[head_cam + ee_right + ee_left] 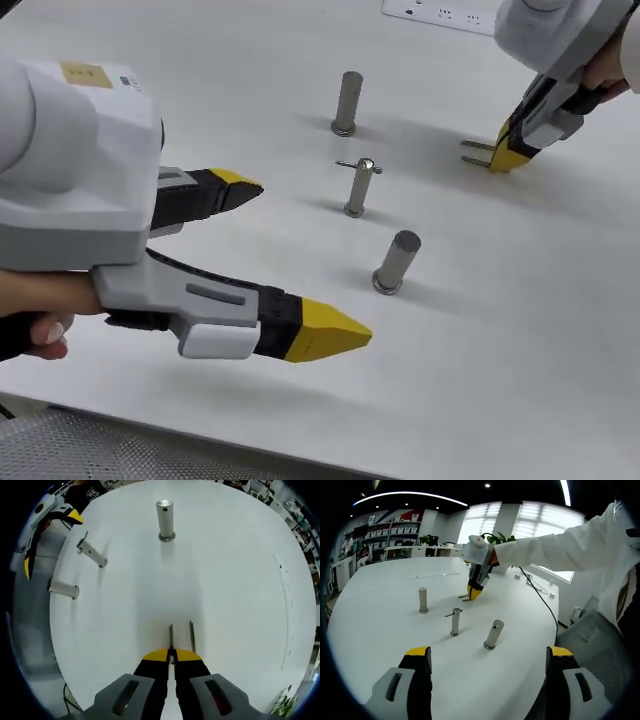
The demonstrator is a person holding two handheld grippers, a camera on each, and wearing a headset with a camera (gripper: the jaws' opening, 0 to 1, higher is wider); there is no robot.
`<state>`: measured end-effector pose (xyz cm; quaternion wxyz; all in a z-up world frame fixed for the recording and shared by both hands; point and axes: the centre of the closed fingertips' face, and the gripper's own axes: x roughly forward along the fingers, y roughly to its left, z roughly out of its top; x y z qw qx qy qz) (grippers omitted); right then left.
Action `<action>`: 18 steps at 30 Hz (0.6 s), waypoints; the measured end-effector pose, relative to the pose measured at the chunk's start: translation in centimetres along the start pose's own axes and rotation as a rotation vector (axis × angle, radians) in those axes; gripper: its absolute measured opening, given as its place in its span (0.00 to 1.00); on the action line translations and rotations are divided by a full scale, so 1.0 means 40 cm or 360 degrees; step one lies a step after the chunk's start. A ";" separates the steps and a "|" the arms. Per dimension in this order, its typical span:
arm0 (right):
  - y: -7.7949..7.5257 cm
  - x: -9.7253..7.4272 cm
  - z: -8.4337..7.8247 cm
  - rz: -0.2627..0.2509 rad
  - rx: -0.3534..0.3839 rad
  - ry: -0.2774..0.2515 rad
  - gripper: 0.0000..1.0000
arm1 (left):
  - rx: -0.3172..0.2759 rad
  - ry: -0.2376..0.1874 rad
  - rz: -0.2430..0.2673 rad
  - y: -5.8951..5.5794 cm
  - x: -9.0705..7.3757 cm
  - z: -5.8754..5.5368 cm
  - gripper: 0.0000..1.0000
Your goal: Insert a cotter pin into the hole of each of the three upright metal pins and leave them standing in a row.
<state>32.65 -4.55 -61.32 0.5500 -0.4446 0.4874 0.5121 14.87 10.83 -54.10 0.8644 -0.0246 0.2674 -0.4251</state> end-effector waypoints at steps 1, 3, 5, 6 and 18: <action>0.004 0.000 0.001 -0.0003 -0.0019 0.0004 0.00 | -0.0015 -0.0006 -0.0002 -0.001 -0.001 0.003 0.94; 0.009 0.000 0.001 -0.0012 -0.0029 0.0008 0.00 | -0.0023 -0.0016 -0.0003 -0.004 -0.002 0.007 0.94; 0.002 -0.001 -0.001 -0.0031 0.0047 0.0004 0.00 | -0.0021 -0.0013 -0.0003 -0.008 -0.001 0.008 0.94; 0.002 0.000 -0.001 -0.0034 0.0057 0.0001 0.00 | -0.0020 -0.0006 -0.0004 -0.008 0.001 0.005 0.94; 0.000 -0.005 -0.005 -0.0071 0.0061 -0.0022 0.00 | 0.0021 0.0020 -0.0017 -0.025 0.008 0.010 0.90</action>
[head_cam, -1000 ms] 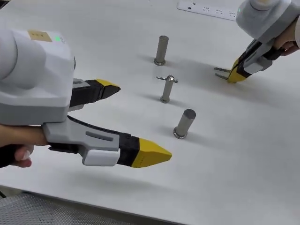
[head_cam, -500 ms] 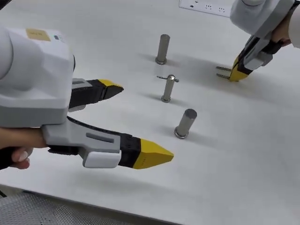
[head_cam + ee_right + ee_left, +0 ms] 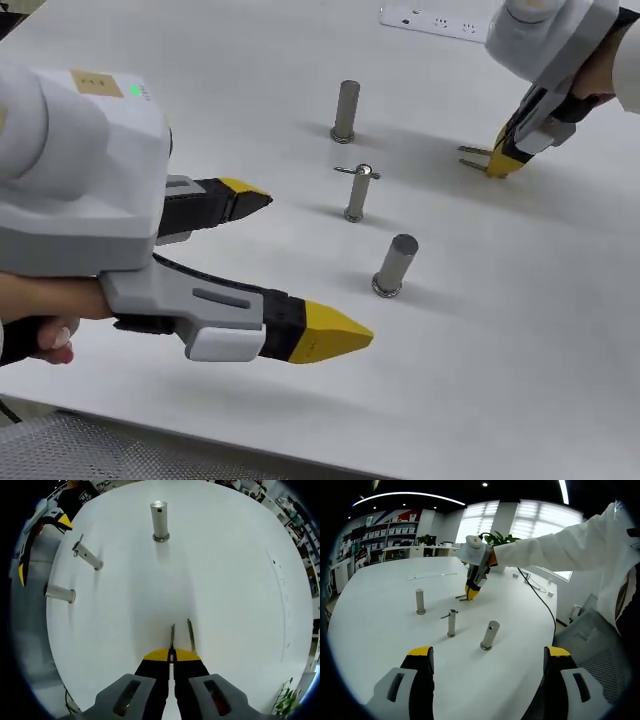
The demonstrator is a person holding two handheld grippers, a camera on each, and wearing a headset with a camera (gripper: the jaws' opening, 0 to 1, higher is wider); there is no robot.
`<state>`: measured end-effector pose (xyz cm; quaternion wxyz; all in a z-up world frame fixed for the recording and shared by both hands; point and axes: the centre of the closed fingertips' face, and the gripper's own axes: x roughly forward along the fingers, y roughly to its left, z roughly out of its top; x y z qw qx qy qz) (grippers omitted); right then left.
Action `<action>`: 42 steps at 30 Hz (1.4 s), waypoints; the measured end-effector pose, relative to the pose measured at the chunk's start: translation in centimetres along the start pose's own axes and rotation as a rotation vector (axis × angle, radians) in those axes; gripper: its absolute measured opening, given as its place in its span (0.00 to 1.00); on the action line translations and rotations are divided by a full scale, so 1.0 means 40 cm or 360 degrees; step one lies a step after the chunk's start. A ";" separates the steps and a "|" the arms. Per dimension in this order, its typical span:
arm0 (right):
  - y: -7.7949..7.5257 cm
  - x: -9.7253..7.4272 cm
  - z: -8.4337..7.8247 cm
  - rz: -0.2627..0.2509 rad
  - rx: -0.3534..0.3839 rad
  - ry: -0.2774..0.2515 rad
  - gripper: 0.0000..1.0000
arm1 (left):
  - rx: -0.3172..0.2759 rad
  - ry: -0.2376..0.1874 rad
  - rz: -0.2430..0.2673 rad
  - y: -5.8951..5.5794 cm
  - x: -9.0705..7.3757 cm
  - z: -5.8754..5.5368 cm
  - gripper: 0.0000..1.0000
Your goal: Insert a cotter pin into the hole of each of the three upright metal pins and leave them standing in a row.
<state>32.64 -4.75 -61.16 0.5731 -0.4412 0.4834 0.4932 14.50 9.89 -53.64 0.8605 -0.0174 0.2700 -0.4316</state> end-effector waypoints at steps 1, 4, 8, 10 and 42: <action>-0.005 -0.003 -0.002 0.0000 0.0013 -0.0014 0.00 | -0.0004 -0.0006 -0.0001 -0.001 -0.001 0.004 0.90; -0.023 -0.015 -0.001 -0.0014 0.0017 -0.0041 0.00 | 0.0002 -0.0009 0.0010 0.001 -0.004 0.009 0.90; -0.021 -0.060 0.007 -0.0066 -0.0004 -0.0110 0.00 | 0.0021 -0.0013 0.0016 0.002 -0.008 0.015 0.89; -0.010 -0.086 0.009 -0.0111 -0.0018 -0.0154 0.00 | 0.0039 -0.0015 0.0005 -0.003 -0.010 0.018 0.88; 0.239 -0.263 0.102 -0.0535 -0.0188 -0.0785 0.00 | -0.0167 -0.0204 -0.0044 -0.003 0.022 0.151 0.61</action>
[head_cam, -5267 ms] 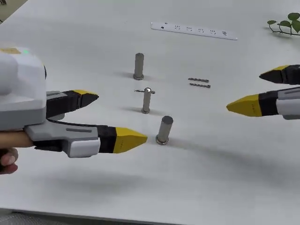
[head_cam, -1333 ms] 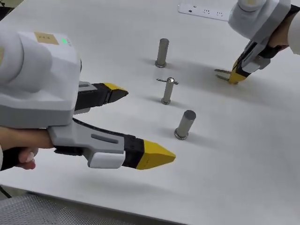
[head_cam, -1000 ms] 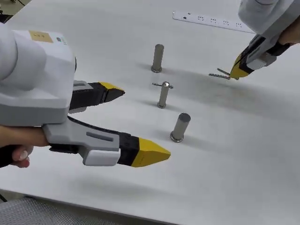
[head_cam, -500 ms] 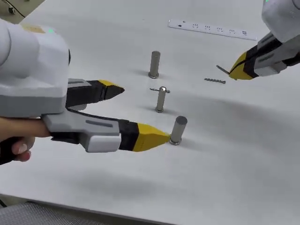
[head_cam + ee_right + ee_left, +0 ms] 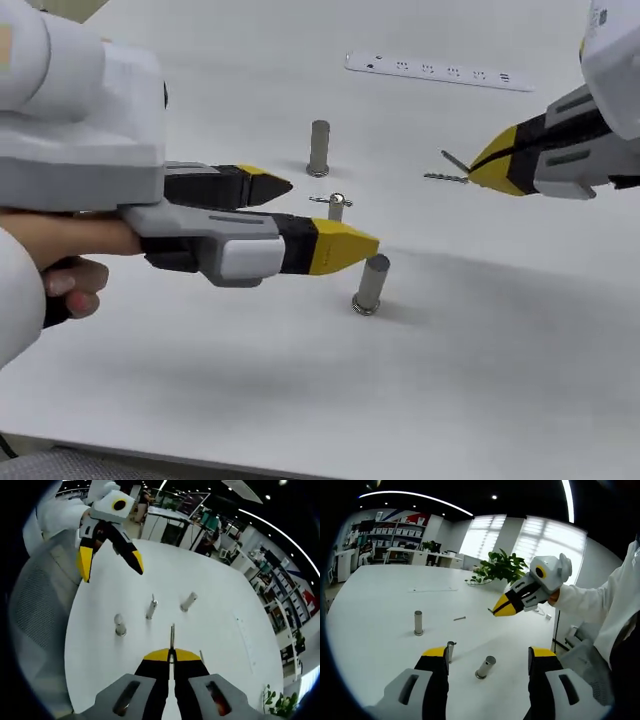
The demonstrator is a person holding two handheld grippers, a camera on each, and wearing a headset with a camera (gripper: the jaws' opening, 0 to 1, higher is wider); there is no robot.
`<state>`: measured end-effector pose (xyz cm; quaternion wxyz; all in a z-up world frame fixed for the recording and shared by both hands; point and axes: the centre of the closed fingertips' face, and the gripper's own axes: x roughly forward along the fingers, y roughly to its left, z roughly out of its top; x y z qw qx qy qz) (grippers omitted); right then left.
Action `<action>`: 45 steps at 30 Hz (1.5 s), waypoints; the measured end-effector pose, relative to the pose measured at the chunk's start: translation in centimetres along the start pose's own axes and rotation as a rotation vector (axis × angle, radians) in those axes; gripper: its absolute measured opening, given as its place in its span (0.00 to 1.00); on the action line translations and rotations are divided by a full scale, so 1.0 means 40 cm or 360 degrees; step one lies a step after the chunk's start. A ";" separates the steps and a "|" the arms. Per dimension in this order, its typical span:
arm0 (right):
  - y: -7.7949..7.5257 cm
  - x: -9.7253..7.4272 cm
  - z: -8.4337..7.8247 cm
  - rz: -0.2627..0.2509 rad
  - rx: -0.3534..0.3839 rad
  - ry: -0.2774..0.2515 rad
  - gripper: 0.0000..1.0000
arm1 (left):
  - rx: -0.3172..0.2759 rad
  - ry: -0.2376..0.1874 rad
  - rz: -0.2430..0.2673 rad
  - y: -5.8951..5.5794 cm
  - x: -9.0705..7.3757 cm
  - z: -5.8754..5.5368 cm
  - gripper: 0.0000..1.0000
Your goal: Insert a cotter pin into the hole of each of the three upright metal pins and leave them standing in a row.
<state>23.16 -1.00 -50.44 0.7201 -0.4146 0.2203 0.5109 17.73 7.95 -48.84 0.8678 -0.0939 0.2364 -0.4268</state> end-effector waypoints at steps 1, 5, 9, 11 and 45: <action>0.006 -0.001 0.005 -0.0006 -0.0011 -0.0007 0.00 | -0.0020 -0.0010 -0.0012 -0.002 0.006 0.007 0.60; 0.035 -0.005 0.033 -0.0024 -0.0055 -0.0047 0.00 | -0.0042 -0.0026 -0.0045 -0.010 0.026 0.023 0.53; 0.057 0.001 0.049 -0.0081 -0.0150 -0.0058 0.00 | -0.0058 -0.0020 -0.0077 -0.022 0.051 0.029 0.51; 0.073 0.002 0.058 -0.0090 -0.0174 -0.0065 0.00 | -0.0057 -0.0012 -0.0085 -0.027 0.061 0.028 0.49; 0.150 -0.006 0.097 -0.0069 -0.0265 -0.0137 0.00 | -0.0277 0.0124 -0.0244 -0.092 0.107 -0.017 0.04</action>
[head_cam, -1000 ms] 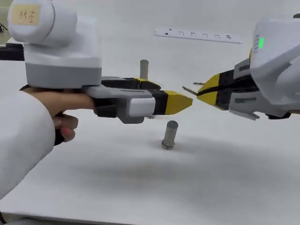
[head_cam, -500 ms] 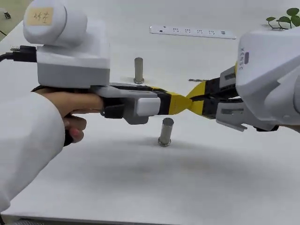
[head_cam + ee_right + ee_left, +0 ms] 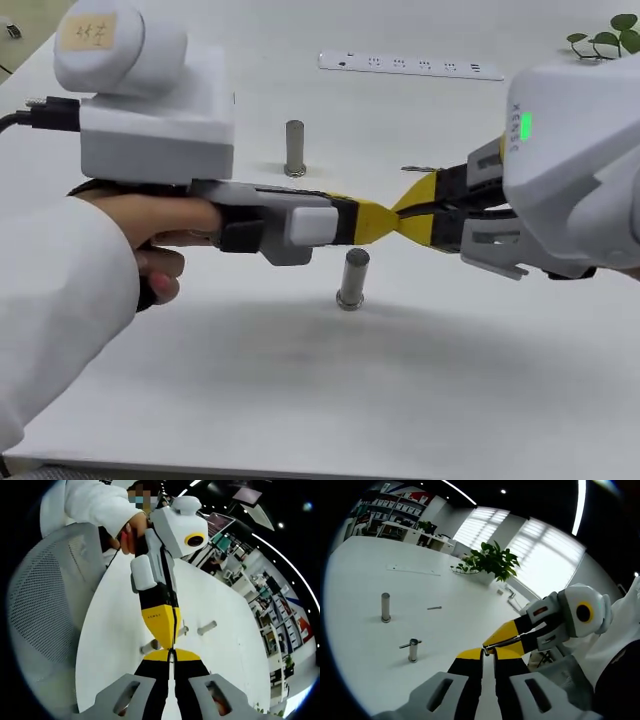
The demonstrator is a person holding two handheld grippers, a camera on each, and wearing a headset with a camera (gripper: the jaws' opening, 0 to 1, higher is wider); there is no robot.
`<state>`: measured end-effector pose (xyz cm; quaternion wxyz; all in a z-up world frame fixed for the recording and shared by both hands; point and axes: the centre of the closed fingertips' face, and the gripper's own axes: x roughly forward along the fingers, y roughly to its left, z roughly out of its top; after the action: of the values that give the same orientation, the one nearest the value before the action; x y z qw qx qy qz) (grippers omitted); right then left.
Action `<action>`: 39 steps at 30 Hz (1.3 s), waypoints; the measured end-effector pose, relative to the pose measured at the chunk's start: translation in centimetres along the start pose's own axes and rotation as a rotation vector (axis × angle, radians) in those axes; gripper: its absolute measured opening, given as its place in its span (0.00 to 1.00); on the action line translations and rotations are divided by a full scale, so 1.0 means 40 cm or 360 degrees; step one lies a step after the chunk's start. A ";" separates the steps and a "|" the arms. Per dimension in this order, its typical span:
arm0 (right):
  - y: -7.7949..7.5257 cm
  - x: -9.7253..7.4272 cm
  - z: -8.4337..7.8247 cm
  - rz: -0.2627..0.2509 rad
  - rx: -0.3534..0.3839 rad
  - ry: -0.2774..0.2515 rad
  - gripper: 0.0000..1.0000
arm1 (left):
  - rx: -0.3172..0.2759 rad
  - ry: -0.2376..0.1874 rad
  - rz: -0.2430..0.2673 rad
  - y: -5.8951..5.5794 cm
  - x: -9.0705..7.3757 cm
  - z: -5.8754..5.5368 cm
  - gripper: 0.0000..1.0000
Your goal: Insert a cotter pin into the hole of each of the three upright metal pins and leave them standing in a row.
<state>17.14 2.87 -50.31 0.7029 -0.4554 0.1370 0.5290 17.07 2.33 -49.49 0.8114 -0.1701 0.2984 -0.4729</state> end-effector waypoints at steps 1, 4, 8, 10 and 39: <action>0.000 0.000 0.001 0.0000 -0.0004 -0.0001 0.00 | -0.0003 0.0000 0.0001 0.001 0.000 0.000 0.03; 0.001 -0.001 0.003 -0.0002 -0.0015 0.0003 0.00 | -0.0015 0.0001 0.0006 0.007 -0.002 0.001 0.02; 0.003 0.000 0.007 0.0000 -0.0014 0.0001 0.00 | -0.0032 0.0001 0.0019 0.013 -0.004 -0.001 0.01; 0.004 0.000 0.008 0.0002 -0.0011 0.0000 0.00 | -0.0035 0.0009 0.0026 0.016 -0.006 -0.003 0.00; 0.031 0.002 -0.030 0.0308 0.0548 -0.0100 0.11 | 0.0448 0.0110 0.0041 0.013 -0.042 -0.034 0.00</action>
<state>16.44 2.00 -51.62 0.7203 -0.2965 0.2465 0.5767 15.88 4.06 -50.28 0.8225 -0.0344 0.2590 -0.5051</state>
